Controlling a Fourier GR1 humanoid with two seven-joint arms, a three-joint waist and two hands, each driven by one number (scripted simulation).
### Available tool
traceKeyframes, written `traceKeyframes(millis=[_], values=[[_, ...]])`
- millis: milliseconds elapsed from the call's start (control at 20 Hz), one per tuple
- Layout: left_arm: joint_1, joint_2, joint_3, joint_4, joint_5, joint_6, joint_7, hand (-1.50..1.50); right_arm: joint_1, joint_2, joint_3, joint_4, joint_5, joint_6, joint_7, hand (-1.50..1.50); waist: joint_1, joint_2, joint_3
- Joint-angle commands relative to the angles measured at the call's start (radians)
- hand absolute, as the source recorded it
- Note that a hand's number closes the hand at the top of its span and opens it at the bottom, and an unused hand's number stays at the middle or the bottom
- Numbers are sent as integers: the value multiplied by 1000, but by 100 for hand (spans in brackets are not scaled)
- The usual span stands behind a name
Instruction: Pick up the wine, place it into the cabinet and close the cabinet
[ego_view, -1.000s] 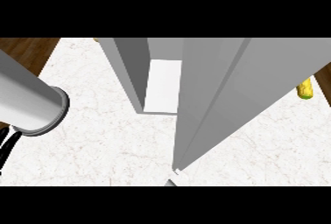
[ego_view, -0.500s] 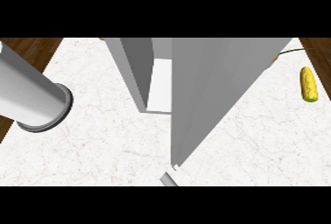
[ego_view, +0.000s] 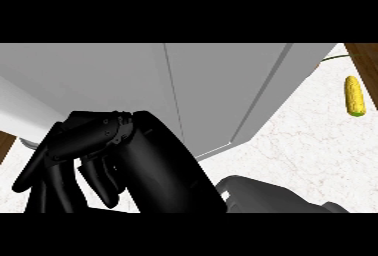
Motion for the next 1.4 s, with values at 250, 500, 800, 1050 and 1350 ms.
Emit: traceKeyframes(millis=[250, 500, 800, 1050, 1350], values=[[24, -47, 80, 93, -23, -157, -25, -150, -249, 15, -208, 414, -218, 181, -159, 150, -11, 7, 0], [38, -17, 121, 36, 0, -122, 27, -150, -243, 15, -214, 502, -418, 474, -128, 150, 13, 12, 2], [56, -5, 171, 56, 6, -171, 60, -150, -270, 11, -180, 635, -567, 784, -15, 150, 7, 7, 2], [12, -73, 182, 141, -18, -208, 94, -150, -276, 15, -158, 810, -633, 886, -86, 150, -24, 8, 0], [47, -73, 253, 75, -5, -187, 146, -150, -366, 15, -211, 983, -724, 953, -167, 150, -5, 7, 2]])
